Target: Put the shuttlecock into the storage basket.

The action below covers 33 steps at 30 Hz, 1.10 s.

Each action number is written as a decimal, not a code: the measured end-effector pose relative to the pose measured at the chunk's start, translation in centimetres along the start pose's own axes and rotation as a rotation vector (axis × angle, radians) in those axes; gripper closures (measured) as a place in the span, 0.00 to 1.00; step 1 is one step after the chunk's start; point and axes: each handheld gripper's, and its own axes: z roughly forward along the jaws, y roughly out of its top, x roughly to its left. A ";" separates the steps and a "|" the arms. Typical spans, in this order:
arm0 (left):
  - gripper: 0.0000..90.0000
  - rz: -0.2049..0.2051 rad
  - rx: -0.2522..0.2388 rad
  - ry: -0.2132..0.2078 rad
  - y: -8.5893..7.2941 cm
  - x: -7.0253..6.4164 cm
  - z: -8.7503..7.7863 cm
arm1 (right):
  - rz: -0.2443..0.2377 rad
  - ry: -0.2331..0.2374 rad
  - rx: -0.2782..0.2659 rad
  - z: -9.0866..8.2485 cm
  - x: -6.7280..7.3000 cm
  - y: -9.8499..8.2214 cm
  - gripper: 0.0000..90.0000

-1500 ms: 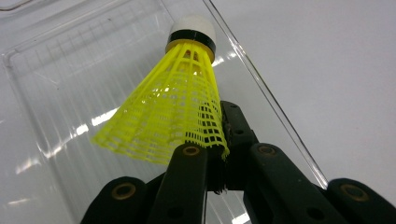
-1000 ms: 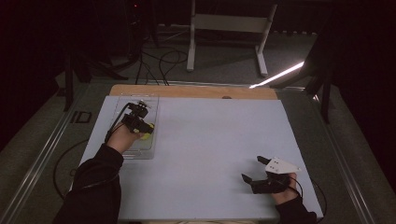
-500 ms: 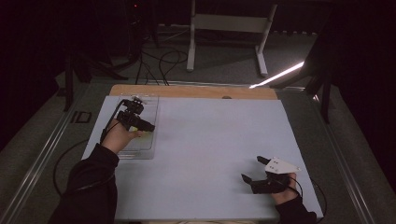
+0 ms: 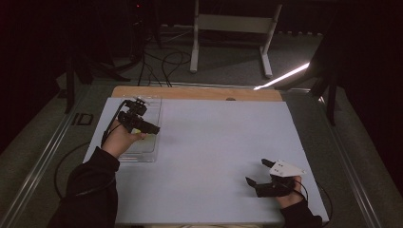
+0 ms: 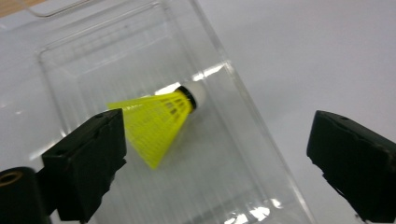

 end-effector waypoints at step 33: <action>0.00 0.166 -0.121 -0.171 0.4 -2.1 -2.2 | -0.001 -0.005 0.000 -0.1 0.0 0.0 0.10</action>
